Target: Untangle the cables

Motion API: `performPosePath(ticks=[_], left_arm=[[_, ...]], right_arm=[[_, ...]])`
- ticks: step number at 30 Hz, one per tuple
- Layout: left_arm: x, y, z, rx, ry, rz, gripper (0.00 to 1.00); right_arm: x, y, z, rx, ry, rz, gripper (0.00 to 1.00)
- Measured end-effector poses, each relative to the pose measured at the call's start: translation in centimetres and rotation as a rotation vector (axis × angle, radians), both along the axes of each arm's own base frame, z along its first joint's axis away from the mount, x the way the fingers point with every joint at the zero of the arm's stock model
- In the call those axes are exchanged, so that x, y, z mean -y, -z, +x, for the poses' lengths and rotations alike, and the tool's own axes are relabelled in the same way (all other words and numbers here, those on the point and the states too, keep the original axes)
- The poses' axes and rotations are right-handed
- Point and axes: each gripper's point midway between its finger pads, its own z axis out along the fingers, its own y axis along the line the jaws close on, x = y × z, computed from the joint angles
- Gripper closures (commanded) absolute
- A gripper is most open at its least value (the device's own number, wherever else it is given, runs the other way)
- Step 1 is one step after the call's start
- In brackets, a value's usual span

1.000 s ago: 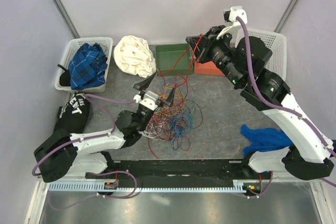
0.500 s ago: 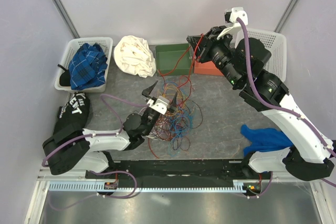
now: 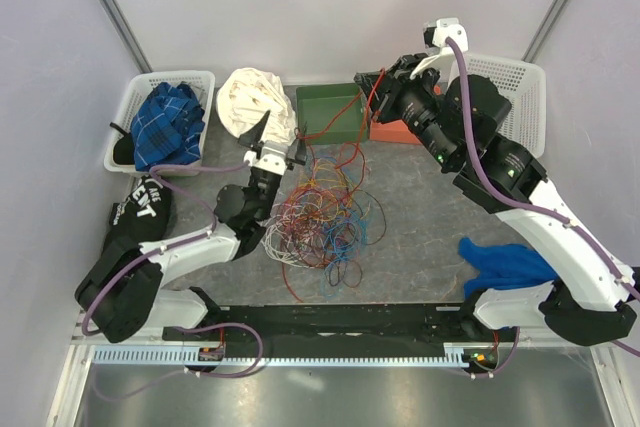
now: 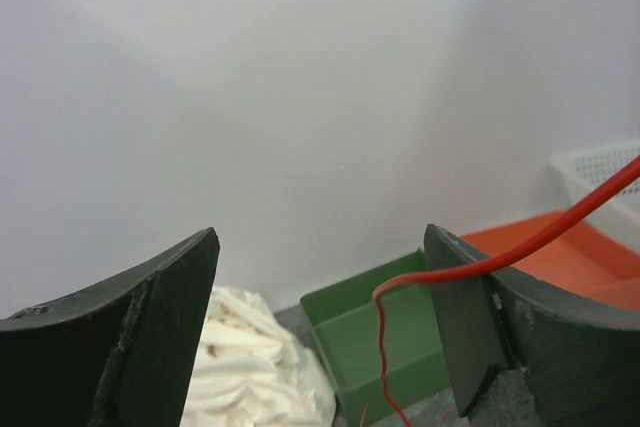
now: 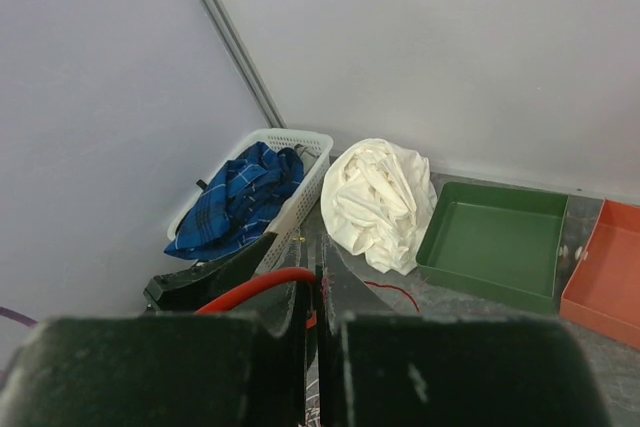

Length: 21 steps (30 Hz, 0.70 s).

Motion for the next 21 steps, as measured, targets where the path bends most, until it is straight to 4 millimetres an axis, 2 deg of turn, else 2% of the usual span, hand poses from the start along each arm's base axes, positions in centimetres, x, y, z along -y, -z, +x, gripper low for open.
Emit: performPosePath(ticks=[1, 2, 4, 5, 9, 12, 14, 18, 19, 20, 21], left_arm=[[0.2, -0.7, 0.2, 0.013, 0.017, -0.015, 0.31], [0.6, -1.5, 0.5, 0.025, 0.039, -0.030, 0.58], [1.7, -2.5, 1.1, 0.040, 0.093, -0.047, 0.81], [2.2, -2.7, 1.3, 0.040, 0.118, -0.044, 0.97], [3.7, -2.5, 1.2, 0.024, 0.216, -0.034, 0.98], [4.5, -2.3, -0.1, -0.007, 0.313, -0.015, 0.96], [4.2, -2.4, -2.3, -0.025, 0.389, -0.006, 0.90], [3.2, -4.9, -7.7, 0.017, 0.533, -0.019, 0.82], [2.9, -5.7, -9.3, 0.037, 0.577, -0.022, 0.78], [2.8, -6.1, -10.1, 0.046, 0.602, -0.024, 0.66], [2.8, -6.4, -11.2, 0.056, 0.640, -0.024, 0.59]], right_arm=[[0.0, 0.0, 0.0, 0.001, 0.000, 0.001, 1.00], [0.1, -0.1, -0.1, 0.002, 0.000, 0.003, 1.00], [0.2, -0.2, -0.1, 0.003, 0.000, 0.005, 1.00], [0.2, -0.2, -0.2, 0.004, 0.000, 0.006, 1.00], [0.4, -0.3, -0.2, 0.007, 0.006, 0.005, 1.00], [0.9, -0.6, -0.3, 0.014, 0.023, 0.008, 1.00], [1.2, -0.8, -0.3, 0.018, 0.032, 0.009, 1.00], [1.2, -0.6, -0.3, 0.013, 0.034, 0.008, 1.00], [1.1, -0.5, -0.2, 0.011, 0.030, 0.008, 1.00], [0.9, -0.4, -0.2, 0.007, 0.025, 0.010, 1.00], [0.8, -0.3, -0.2, 0.003, 0.021, 0.012, 1.00]])
